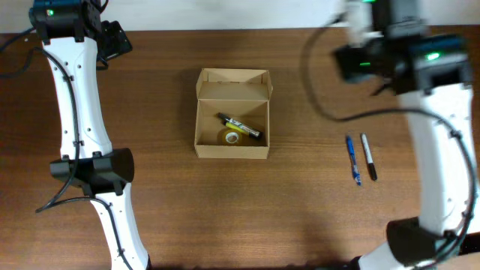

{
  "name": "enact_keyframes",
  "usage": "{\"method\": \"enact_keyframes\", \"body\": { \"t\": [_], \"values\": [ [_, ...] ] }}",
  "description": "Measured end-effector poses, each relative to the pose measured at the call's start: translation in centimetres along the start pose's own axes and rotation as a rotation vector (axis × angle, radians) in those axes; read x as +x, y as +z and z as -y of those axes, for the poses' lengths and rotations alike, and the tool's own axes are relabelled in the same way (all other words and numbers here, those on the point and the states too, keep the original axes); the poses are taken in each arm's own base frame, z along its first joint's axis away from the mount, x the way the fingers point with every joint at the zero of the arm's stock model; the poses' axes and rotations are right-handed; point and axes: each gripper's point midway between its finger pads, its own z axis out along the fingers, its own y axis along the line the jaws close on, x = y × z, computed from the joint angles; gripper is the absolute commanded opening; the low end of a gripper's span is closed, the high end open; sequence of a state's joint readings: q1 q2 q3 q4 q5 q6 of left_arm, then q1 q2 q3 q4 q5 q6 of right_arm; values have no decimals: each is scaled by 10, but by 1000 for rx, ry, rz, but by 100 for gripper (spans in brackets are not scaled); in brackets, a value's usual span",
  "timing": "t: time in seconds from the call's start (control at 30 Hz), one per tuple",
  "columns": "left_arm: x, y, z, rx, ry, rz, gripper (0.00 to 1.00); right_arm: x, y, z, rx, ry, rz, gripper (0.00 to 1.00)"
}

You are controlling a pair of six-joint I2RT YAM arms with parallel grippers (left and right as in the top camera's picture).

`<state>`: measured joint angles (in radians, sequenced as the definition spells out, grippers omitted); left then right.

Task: Pack container
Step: 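Move the right gripper back and grasp the blue pen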

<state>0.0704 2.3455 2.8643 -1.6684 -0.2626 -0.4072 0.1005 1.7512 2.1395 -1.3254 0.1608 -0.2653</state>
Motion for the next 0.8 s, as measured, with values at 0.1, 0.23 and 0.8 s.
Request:
{"method": "enact_keyframes", "body": {
  "t": [0.1,0.23,0.8],
  "values": [
    [0,0,0,0,0,0,100,46,37,36,-18,156,-153,63],
    [0,0,0,0,0,0,100,112,86,44,-103,303,-354,63],
    [0,0,0,0,0,0,100,238,199,-58,-276,307,-525,64]
  ]
}}
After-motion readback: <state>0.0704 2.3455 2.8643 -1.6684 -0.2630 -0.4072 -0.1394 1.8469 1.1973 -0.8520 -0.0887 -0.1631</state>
